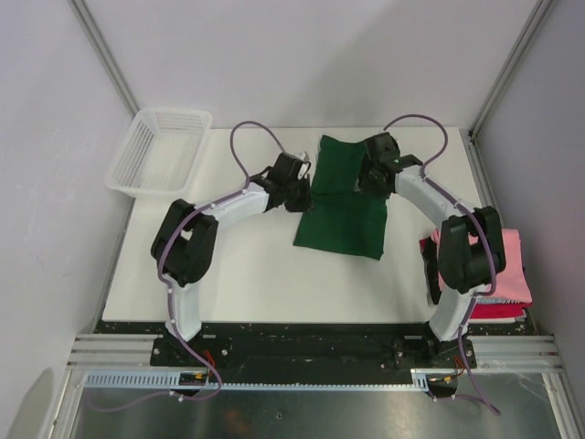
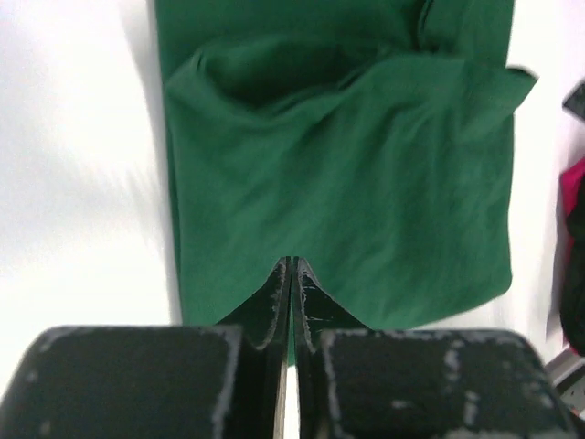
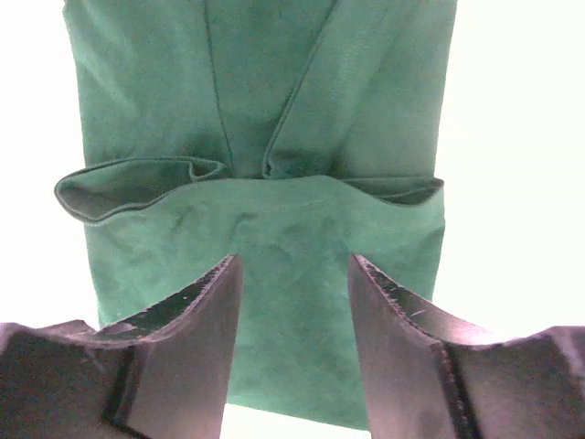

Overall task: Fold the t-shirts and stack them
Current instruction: Fold the folded rectangular tshirt in 1/3 of the way

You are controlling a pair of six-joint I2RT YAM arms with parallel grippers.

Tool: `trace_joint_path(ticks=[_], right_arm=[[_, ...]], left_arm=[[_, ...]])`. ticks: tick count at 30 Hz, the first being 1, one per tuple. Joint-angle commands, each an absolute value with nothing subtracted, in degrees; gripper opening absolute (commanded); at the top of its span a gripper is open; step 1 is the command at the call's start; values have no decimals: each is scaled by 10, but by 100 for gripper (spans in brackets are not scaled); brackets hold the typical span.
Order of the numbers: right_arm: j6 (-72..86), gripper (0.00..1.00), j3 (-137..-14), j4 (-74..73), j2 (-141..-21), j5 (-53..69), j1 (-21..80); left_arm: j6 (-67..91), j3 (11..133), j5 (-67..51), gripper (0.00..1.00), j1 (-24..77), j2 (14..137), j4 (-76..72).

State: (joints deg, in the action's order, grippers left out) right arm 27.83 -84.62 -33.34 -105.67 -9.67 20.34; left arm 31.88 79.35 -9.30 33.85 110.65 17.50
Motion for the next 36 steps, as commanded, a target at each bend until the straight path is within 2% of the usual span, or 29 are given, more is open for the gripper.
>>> trace_joint_path(ticks=[1, 5, 17, 30, 36], right_arm=[[287, 51, -821, -332, -1026, -105, 188], [287, 46, -809, -332, -1023, -96, 176], [273, 46, -789, -299, -1062, -52, 147], [290, 45, -790, -248, -1161, -16, 95], [288, 48, -791, -254, -1150, -7, 86]], left_arm=[[301, 867, -99, 4, 336, 1165, 163], [302, 931, -105, 3, 330, 1222, 163], [320, 1059, -95, 4, 286, 1321, 163], [312, 1041, -109, 4, 281, 1359, 164], [308, 1032, -104, 3, 274, 1351, 164]])
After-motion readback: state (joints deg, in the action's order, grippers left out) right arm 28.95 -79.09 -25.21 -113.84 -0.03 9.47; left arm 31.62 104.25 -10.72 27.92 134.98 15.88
